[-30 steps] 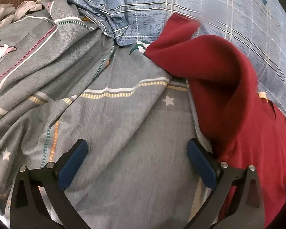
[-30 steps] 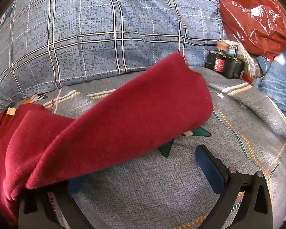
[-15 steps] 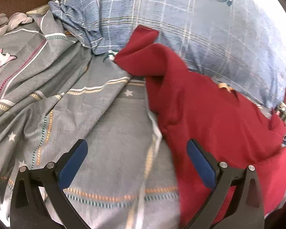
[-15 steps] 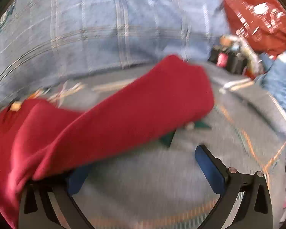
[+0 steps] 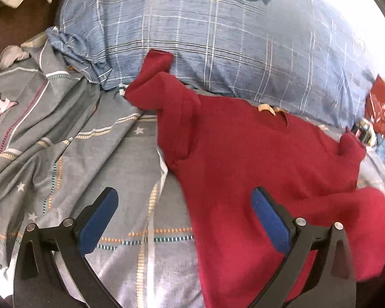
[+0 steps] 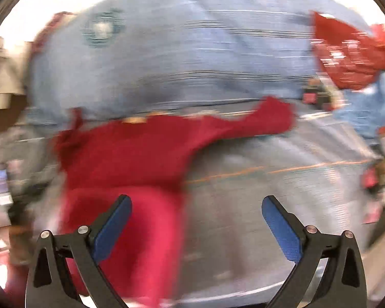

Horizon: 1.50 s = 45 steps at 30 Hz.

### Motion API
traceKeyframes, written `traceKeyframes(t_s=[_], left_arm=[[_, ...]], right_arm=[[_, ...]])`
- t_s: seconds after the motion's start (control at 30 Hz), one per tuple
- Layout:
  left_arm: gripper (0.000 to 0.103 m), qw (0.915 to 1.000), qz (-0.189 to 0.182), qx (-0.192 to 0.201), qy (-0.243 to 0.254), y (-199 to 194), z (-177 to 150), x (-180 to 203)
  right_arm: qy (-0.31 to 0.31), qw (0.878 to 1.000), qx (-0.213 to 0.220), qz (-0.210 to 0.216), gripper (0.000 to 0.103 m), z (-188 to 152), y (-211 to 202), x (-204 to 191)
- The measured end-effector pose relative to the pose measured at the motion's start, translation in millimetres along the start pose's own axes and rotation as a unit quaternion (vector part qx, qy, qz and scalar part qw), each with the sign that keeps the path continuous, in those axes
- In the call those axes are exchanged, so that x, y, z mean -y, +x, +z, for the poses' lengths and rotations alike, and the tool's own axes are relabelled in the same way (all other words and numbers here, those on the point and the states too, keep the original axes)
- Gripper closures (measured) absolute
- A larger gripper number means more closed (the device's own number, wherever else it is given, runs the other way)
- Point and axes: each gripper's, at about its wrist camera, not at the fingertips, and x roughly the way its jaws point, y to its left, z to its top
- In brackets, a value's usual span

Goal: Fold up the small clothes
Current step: 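Spread the red sweater flat on the bed with the right gripper, then move the right gripper to the sweater's side edge and grasp it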

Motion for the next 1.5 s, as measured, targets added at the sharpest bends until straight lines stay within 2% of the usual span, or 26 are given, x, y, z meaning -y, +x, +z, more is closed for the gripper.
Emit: traceKeyframes(t_s=[0.03, 0.2, 0.53, 0.63, 0.8, 1.0, 1.13, 1.27, 1.5], left_arm=[[0.000, 1.0000, 0.004, 0.000, 0.008, 1.0, -1.2, 2.9], [0.000, 0.9998, 0.009, 0.000, 0.019, 3.3, -2.1, 8.1], [0.000, 0.9988, 0.031, 0.008, 0.037, 4.5, 9.8, 14.9], [0.000, 0.9982, 0.041, 0.012, 0.043, 6.2, 17.1, 16.0], [0.000, 0.9988, 0.035, 0.002, 0.034, 15.5, 36.1, 16.5], [0.000, 0.9981, 0.037, 0.024, 0.043, 26.0, 53.8, 29.5], [0.000, 0.9984, 0.029, 0.031, 0.036, 39.6, 51.5, 26.9], [0.000, 0.9991, 0.030, 0.000, 0.031, 57.0, 47.5, 15.2], [0.000, 0.9985, 0.025, -0.009, -0.047, 63.6, 56.1, -20.0]], right_arm=[[-0.009, 1.000, -0.001, 0.018, 0.001, 0.1, -2.3, -12.4], [-0.060, 0.997, 0.025, 0.029, 0.001, -0.8, 6.8, -65.0], [-0.111, 0.993, 0.033, 0.016, 0.001, 11.1, 100.3, -135.7], [-0.122, 0.992, 0.028, 0.021, 0.001, 18.2, 118.7, -143.9], [-0.130, 0.991, 0.027, 0.022, 0.001, 28.5, 143.7, -148.7], [-0.112, 0.993, 0.023, 0.031, 0.001, 37.9, 167.9, -143.5], [-0.099, 0.994, 0.030, 0.045, 0.001, 36.1, 175.4, -136.2], [-0.106, 0.992, 0.040, 0.057, 0.002, 34.2, 178.7, -134.0], [-0.098, 0.992, 0.047, 0.067, 0.002, 33.8, 183.2, -130.2]])
